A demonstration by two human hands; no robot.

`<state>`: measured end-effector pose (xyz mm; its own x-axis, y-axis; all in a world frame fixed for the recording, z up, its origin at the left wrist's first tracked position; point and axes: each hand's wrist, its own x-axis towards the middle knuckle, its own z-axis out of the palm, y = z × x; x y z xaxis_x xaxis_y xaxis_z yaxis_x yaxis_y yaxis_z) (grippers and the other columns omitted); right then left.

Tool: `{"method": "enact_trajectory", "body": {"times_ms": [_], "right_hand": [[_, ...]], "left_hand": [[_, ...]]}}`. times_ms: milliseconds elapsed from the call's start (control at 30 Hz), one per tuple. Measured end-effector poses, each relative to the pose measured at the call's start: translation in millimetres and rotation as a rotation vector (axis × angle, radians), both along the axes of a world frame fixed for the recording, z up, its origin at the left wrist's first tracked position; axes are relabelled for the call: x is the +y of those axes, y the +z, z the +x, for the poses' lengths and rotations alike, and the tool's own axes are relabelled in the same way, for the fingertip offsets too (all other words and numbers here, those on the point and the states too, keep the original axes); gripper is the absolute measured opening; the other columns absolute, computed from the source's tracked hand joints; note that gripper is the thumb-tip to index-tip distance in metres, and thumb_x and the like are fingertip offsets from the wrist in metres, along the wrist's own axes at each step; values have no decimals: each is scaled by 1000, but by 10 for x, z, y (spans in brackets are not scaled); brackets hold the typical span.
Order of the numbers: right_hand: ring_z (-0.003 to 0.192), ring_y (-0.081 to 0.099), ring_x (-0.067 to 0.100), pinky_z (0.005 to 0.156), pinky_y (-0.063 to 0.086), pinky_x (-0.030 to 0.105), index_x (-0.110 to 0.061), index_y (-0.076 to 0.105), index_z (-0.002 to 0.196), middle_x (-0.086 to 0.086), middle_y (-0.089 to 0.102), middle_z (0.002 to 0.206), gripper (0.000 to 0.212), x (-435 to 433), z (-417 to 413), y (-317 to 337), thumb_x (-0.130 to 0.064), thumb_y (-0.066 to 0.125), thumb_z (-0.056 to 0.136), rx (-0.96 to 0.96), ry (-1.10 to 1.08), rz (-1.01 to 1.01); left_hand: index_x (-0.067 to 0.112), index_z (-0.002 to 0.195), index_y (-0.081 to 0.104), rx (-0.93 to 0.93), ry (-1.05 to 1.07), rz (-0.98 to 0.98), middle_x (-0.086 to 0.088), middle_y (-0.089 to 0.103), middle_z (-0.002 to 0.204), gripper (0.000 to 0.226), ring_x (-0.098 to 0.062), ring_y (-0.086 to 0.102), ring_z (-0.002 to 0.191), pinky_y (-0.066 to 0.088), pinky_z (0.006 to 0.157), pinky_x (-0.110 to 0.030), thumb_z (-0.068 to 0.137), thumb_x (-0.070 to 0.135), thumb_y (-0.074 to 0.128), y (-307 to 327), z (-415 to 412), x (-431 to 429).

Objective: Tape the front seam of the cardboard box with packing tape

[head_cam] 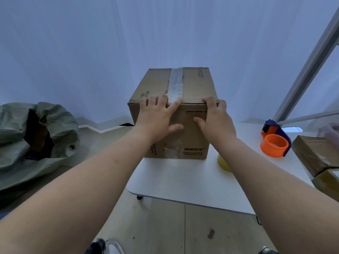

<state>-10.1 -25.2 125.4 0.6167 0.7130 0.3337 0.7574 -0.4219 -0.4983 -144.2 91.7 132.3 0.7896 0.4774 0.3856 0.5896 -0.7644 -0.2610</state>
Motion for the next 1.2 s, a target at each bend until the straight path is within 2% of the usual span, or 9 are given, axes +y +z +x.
{"method": "enact_trajectory", "body": {"times_ms": [67, 167, 233, 333, 567, 767, 1033, 1200], "right_hand": [[101, 58, 37, 81, 49, 42, -24, 34, 134, 15, 37, 135, 48, -35, 3, 70, -24, 54, 91, 42, 31, -32], [114, 52, 34, 89, 50, 45, -29, 25, 142, 14, 36, 141, 59, -208, 66, 179, -22, 53, 90, 18, 98, -159], [118, 49, 33, 89, 49, 46, -30, 18, 145, 13, 37, 142, 66, -394, 116, 242, -22, 54, 90, -48, 93, -220], [119, 48, 33, 93, 46, 45, -25, 19, 146, 16, 42, 138, 66, -682, 190, 296, -20, 54, 90, -49, 67, -238], [127, 43, 31, 103, 38, 42, -20, 33, 141, 14, 45, 139, 55, -1229, 358, 291, -25, 54, 90, 0, 43, -367], [118, 52, 27, 95, 44, 37, -21, 40, 137, 10, 48, 137, 51, -1468, 531, 85, -28, 56, 89, 86, -4, -398], [129, 44, 30, 102, 39, 38, -10, 31, 144, 13, 42, 145, 61, -1417, 950, -615, -22, 57, 90, 271, -90, -482], [134, 38, 31, 103, 41, 38, -10, 20, 148, 12, 27, 154, 78, -1435, 1116, -1073, -17, 65, 84, 454, -102, -488]], "left_hand": [[38, 148, 10, 64, 17, -46, -16, 37, 141, 81, -37, 36, 130, 21, 110, -57, 81, 73, 39, 95, 29, -71], [35, 149, 4, 159, 30, -86, -20, 33, 146, 82, -39, 29, 136, 15, 113, -58, 84, 69, 41, 250, 49, -173], [28, 149, 12, 115, 12, -83, -18, 28, 150, 75, -37, 23, 140, 14, 115, -54, 89, 58, 45, 349, 46, -260], [19, 145, 27, 10, -40, -95, -15, 28, 151, 61, -35, 24, 140, 22, 114, -50, 93, 42, 48, 444, 58, -431], [15, 137, 40, -5, -243, -128, -11, 42, 141, 48, -30, 36, 131, 31, 107, -45, 94, 35, 47, 476, 216, -1001], [17, 134, 46, 154, -385, -149, -8, 47, 137, 44, -27, 44, 124, 40, 99, -40, 95, 36, 45, 246, 561, -1265], [16, 130, 48, 341, -453, -303, -8, 49, 132, 38, -27, 48, 117, 42, 89, -36, 96, 31, 43, -478, 1031, -1232], [15, 134, 45, 421, -445, -423, -8, 44, 139, 43, -28, 45, 123, 39, 96, -38, 97, 36, 42, -951, 1283, -1142]]}}
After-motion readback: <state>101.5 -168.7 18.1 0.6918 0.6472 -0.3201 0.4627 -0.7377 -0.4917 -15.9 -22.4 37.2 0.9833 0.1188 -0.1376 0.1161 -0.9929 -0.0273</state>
